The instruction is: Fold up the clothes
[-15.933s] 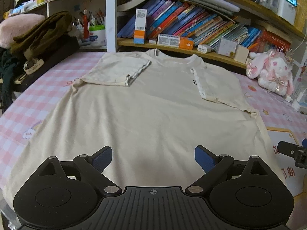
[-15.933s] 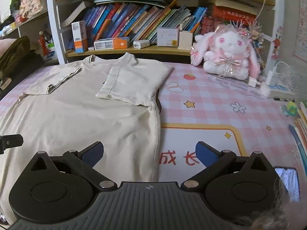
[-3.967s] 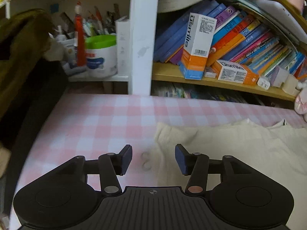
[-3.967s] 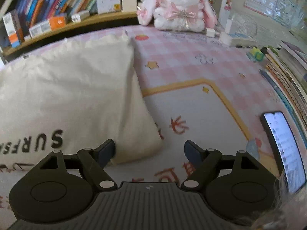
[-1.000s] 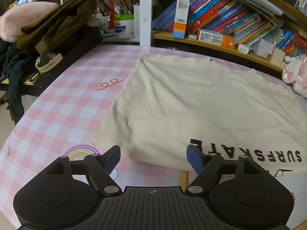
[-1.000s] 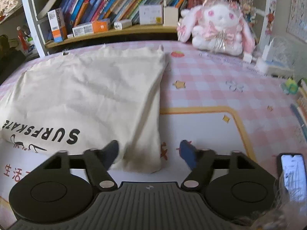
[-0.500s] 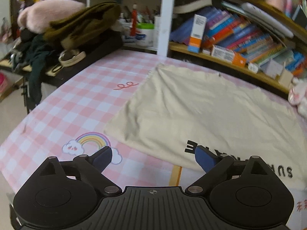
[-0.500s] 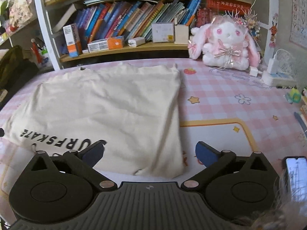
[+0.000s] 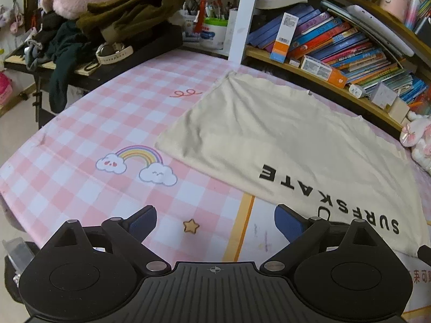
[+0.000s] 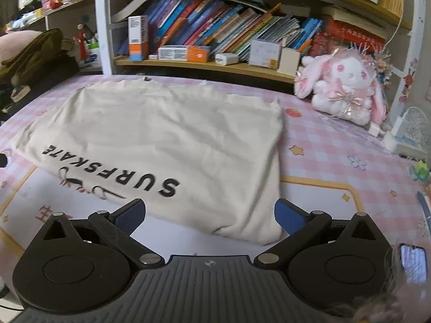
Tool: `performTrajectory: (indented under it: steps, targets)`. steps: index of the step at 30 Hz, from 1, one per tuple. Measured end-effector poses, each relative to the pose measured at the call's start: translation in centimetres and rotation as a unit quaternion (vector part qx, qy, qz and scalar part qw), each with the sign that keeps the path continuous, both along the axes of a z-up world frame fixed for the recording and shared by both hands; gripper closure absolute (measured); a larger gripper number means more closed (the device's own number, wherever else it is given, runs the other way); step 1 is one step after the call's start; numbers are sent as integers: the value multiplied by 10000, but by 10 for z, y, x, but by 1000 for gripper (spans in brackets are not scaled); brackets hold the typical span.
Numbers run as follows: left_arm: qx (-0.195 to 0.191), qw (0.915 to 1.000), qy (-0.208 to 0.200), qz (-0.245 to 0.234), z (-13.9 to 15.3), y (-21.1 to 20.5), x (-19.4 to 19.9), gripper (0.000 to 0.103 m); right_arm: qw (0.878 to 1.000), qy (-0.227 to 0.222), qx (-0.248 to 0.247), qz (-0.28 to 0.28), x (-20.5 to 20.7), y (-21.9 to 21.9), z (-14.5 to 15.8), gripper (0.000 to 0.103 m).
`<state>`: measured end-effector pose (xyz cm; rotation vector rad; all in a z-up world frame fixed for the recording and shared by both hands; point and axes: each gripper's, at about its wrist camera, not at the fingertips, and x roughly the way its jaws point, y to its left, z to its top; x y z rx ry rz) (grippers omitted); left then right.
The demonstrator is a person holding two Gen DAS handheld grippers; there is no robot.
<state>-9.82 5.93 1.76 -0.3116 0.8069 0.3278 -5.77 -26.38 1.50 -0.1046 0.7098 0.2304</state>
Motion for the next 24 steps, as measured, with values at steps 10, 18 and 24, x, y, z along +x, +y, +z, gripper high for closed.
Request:
performTrajectory:
  steps: [10,18,24]
  targets:
    - [-193,9998,28,33,-1,14,4,7,9998,70,146,130,-5,14,2,0]
    - [-399,9984,6,-400,-7,33,25,7,9999,89,9,-97,-2,35,4,0]
    - [-575,9937,98,-954,-10,59,49,7,9991,88,-90,-401,2,69,9,0]
